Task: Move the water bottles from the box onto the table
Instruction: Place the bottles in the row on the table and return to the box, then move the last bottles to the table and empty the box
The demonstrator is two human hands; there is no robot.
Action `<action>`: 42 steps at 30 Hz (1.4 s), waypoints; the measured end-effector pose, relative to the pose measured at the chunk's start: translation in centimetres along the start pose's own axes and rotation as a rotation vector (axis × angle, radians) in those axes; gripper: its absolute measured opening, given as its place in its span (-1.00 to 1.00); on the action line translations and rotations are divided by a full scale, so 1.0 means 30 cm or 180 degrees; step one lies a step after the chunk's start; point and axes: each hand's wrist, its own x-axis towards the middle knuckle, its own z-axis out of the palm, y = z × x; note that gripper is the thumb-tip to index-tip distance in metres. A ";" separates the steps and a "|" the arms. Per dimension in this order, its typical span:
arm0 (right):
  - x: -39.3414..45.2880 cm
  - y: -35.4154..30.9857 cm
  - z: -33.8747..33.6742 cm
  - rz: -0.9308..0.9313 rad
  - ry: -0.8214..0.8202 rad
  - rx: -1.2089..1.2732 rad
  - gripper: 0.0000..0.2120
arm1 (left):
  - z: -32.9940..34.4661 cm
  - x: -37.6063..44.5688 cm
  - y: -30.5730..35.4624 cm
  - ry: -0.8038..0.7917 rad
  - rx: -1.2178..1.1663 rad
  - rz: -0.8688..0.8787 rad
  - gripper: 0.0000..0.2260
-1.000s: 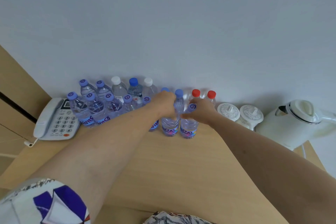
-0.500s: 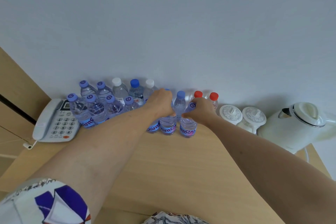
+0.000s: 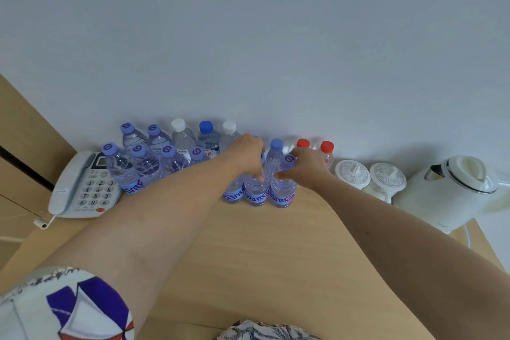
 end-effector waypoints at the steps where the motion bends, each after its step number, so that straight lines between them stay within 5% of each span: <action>1: 0.000 -0.002 -0.004 0.0014 0.0033 -0.0003 -0.58 | -0.001 0.004 -0.007 -0.0026 -0.0012 0.0032 -0.70; 9: -0.015 -0.003 0.001 -0.0004 0.0047 0.0469 -0.74 | 0.021 -0.006 -0.014 0.0315 -0.0173 -0.0010 -0.94; 16: -0.025 -0.014 0.007 0.0028 0.0060 0.0417 -0.75 | 0.025 -0.004 -0.004 0.0375 -0.0162 -0.0102 -0.67; 22: -0.048 -0.016 0.014 0.0105 0.0093 0.0450 -0.65 | 0.030 -0.016 -0.005 0.0408 -0.0219 -0.0094 -0.70; 26: -0.067 -0.017 0.004 0.0197 0.0162 0.0481 -0.40 | 0.026 -0.021 -0.008 0.0361 -0.0145 0.0024 -0.84; 34: -0.182 0.017 -0.054 0.0598 0.0737 0.0328 -0.34 | -0.023 -0.022 0.110 0.1061 -0.0008 0.0782 -0.61; 42: -0.471 0.234 -0.175 0.1503 0.0996 -0.0155 -0.19 | 0.075 -0.073 0.421 0.0747 0.0277 0.1451 -0.46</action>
